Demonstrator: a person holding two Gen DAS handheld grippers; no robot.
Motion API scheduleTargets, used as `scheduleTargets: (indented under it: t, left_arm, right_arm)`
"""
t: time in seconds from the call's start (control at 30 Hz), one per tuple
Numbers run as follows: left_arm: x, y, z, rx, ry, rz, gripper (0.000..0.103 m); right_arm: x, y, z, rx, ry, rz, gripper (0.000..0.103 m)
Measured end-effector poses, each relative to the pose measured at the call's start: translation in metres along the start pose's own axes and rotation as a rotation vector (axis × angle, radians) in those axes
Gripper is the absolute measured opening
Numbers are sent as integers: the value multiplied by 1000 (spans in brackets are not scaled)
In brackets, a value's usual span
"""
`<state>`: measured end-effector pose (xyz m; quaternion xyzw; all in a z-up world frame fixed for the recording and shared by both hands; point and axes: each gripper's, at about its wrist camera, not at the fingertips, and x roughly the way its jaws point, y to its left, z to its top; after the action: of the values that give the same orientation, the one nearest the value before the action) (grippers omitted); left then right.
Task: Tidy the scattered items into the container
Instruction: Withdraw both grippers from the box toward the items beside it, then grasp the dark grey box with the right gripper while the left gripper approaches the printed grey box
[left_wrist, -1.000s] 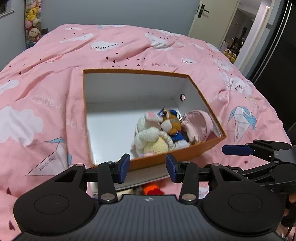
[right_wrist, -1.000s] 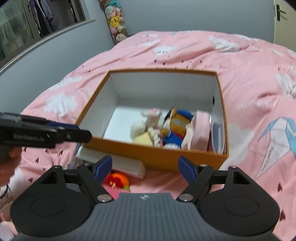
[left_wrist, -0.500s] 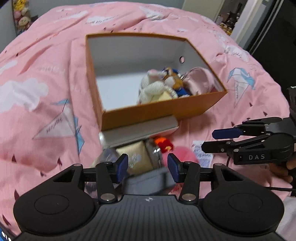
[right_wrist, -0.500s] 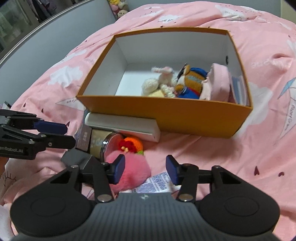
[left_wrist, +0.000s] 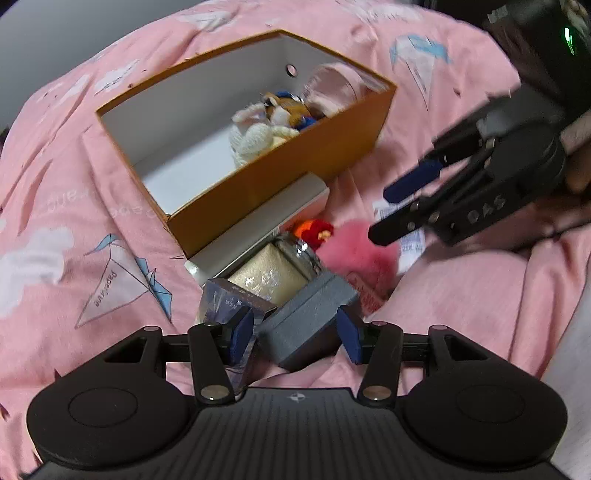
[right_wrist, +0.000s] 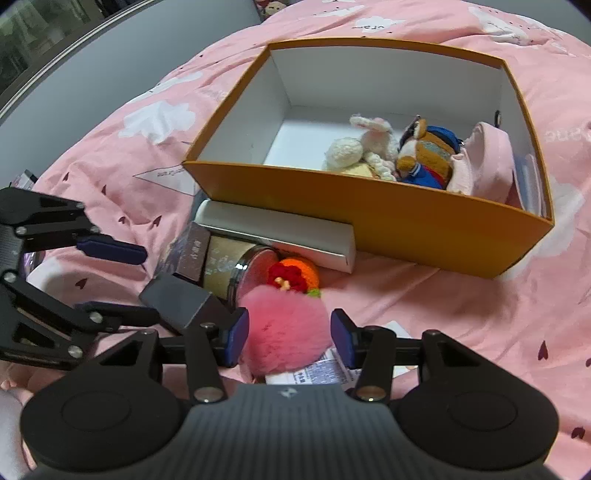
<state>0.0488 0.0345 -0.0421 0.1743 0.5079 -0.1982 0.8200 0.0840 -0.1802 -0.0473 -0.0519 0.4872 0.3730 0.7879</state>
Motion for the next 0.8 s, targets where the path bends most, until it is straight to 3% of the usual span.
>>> scheduleTargets:
  t: [0.13,0.5,0.8]
  left_arm:
    - [1,6,-2,-25,18,-12,58]
    - [5,20,-11,-93,81,34,58]
    - [16,21,-15,-137,95,4,57]
  right_arm:
    - [0,12,4,-92,4,57,53]
    - [28,72,19,-523,81,180,53]
    - [55,68,24,-526,158,212,51]
